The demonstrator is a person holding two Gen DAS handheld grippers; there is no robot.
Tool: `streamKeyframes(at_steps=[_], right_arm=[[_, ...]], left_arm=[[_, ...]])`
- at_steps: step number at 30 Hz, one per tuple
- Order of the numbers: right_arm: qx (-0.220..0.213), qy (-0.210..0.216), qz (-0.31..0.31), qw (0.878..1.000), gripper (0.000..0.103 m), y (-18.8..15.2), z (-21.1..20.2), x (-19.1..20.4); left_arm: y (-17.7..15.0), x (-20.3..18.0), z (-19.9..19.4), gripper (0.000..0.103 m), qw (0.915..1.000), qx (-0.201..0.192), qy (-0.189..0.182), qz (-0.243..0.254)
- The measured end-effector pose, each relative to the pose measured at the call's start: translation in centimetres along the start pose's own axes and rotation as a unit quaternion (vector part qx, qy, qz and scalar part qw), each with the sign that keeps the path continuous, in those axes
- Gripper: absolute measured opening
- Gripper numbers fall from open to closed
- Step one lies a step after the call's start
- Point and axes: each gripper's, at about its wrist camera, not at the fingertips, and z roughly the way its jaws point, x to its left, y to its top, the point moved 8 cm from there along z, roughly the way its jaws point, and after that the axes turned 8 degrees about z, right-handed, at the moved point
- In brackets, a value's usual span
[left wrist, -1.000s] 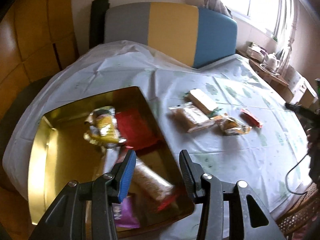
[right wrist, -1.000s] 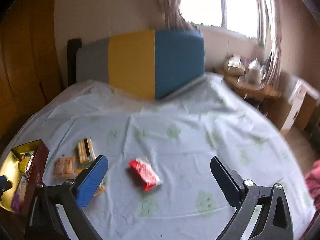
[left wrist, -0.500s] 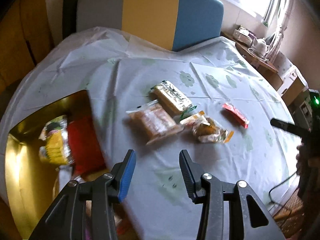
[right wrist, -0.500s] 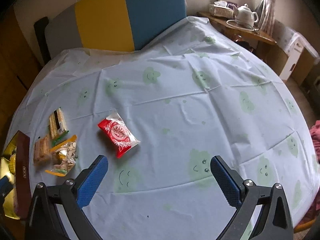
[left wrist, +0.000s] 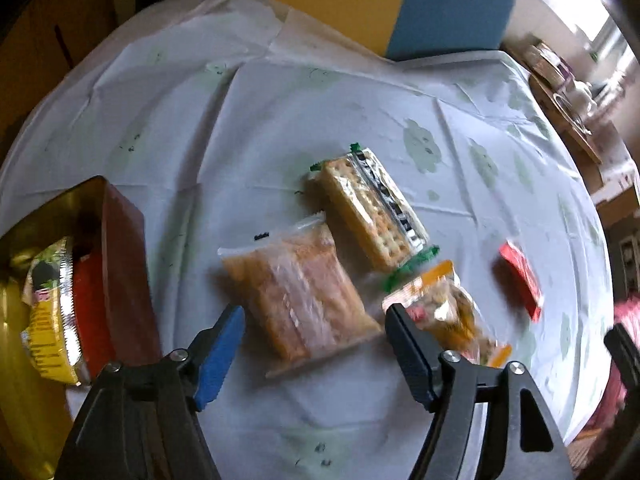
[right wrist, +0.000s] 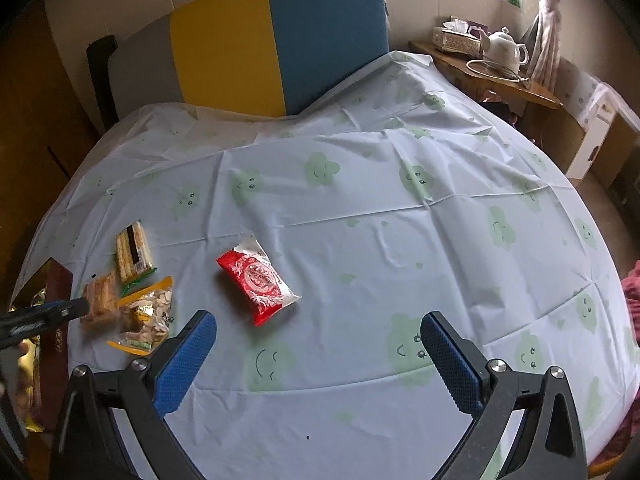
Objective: Organize snacks
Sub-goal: 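Move the left gripper to the pile and grasp the clear cracker bag, then grasp the red-and-white packet with the right gripper while the left gripper holds the cracker bag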
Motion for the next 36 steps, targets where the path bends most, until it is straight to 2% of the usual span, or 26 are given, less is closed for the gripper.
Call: streamKeyframes(at_steps=[9, 11, 13, 16, 19, 25, 31, 36], right_arm=[[-0.004, 0.019, 0.007, 1.0, 0.103, 0.3, -0.4, 0.3], [-0.004, 0.019, 0.006, 1.0, 0.103, 0.4, -0.4, 0.3], [-0.004, 0.017, 0.004, 1.0, 0.103, 0.4, -0.4, 0.3], [-0.006, 0.012, -0.002, 1.0, 0.103, 0.3, -0.4, 0.4], [-0.004, 0.008, -0.008, 1.0, 0.103, 0.2, -0.2, 0.5], [0.006, -0.006, -0.017, 1.0, 0.103, -0.3, 0.3, 0.3], [0.017, -0.007, -0.011, 1.0, 0.103, -0.8, 0.7, -0.1], [0.027, -0.012, -0.01, 1.0, 0.103, -1.1, 1.1, -0.2]], left_arm=[[1.1, 0.3, 3.3, 0.077, 0.9991, 0.021, 0.035, 0.004], [1.1, 0.3, 3.3, 0.076, 0.9991, 0.011, 0.04, 0.006], [0.7, 0.2, 3.0, 0.063, 0.9986, -0.003, 0.05, 0.02], [-0.8, -0.7, 2.4, 0.062, 0.9984, -0.013, 0.037, 0.041], [-2.8, -1.7, 1.7, 0.062, 0.9967, -0.03, 0.04, 0.065], [-8.0, -4.4, -0.4, 0.062, 0.9923, -0.055, 0.016, 0.11], [-12.1, -7.3, -1.8, 0.062, 0.9791, -0.089, 0.02, 0.182], [-14.0, -8.0, -1.6, 0.064, 0.9719, -0.127, 0.024, 0.197]])
